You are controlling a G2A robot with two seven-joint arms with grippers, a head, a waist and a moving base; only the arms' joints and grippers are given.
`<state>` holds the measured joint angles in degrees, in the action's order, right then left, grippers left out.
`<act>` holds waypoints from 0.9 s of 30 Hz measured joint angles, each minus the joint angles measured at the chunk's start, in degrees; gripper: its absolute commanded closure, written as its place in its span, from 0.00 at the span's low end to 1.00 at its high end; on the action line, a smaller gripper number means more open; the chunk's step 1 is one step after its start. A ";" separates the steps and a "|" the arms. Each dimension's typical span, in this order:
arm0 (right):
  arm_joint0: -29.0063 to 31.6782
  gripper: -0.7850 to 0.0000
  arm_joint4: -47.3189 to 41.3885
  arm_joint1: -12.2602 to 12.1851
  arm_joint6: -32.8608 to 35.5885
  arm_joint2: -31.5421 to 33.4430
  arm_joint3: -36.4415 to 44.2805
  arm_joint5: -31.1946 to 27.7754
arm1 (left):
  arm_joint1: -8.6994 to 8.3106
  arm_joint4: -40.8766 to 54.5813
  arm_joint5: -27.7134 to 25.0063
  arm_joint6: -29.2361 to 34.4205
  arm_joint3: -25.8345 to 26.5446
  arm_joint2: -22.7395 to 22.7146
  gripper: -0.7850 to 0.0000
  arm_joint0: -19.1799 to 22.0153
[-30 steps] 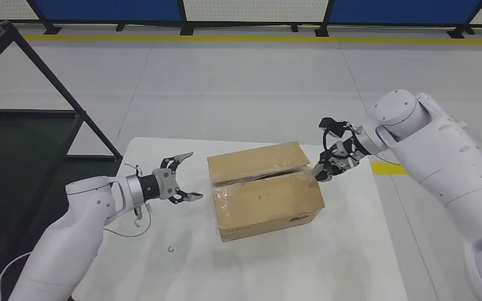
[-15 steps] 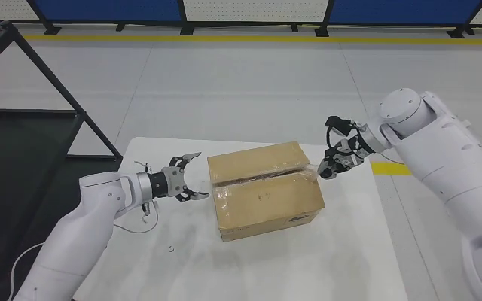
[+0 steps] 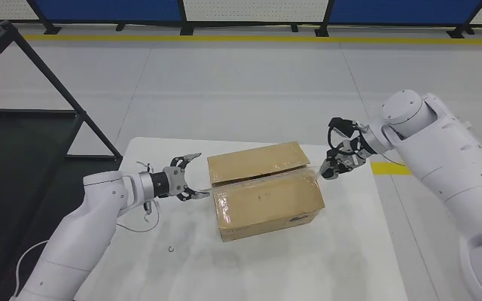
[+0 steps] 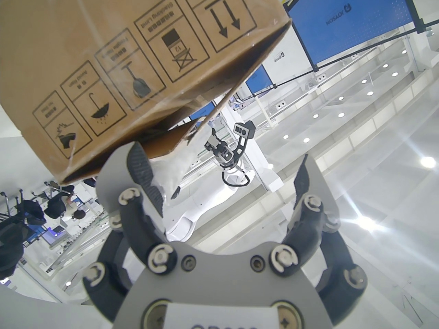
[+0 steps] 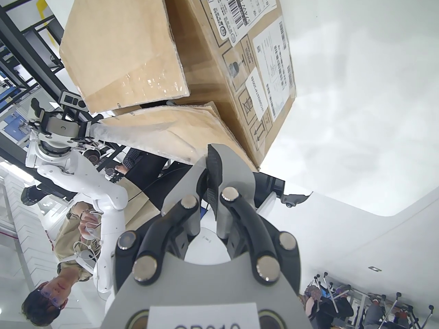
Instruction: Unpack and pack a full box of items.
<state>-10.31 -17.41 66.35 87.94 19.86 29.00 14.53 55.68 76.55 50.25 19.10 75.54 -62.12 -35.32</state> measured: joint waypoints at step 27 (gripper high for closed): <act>-0.03 1.00 1.67 2.96 0.00 1.81 -4.30 -0.52 | -1.46 -0.96 -0.20 0.87 6.00 -8.40 0.00 -6.66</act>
<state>-10.35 -15.75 69.32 87.94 21.67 24.70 14.01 54.22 75.59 50.05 19.97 81.53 -70.52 -41.98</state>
